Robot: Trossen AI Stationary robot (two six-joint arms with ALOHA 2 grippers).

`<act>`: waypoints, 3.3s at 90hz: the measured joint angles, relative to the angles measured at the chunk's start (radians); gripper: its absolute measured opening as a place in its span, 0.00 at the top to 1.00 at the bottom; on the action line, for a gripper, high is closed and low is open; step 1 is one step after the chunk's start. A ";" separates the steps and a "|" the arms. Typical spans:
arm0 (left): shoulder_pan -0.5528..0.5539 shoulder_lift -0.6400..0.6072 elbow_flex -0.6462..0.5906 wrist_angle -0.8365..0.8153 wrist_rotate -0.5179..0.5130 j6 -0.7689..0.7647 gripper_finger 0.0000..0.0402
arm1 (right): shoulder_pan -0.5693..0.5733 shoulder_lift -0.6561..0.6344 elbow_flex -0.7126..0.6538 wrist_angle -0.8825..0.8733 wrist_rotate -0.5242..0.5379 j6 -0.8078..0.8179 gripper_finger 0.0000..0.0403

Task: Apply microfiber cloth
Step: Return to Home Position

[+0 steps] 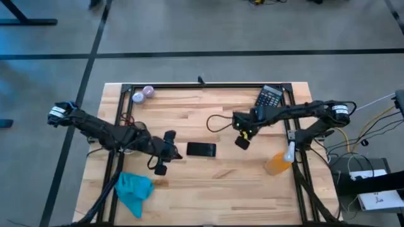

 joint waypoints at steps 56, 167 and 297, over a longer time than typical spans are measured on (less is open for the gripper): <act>0.086 -0.214 -0.212 0.178 -0.025 -0.023 1.00 | -0.048 -0.425 -0.327 0.390 -0.006 -0.104 1.00; 0.204 -0.821 -0.679 0.433 -0.028 -0.150 1.00 | -0.010 -1.205 -0.917 1.041 -0.129 -0.228 1.00; 0.201 -0.814 -0.681 0.368 -0.018 -0.134 1.00 | 0.303 -1.284 -0.937 0.959 0.217 -0.306 1.00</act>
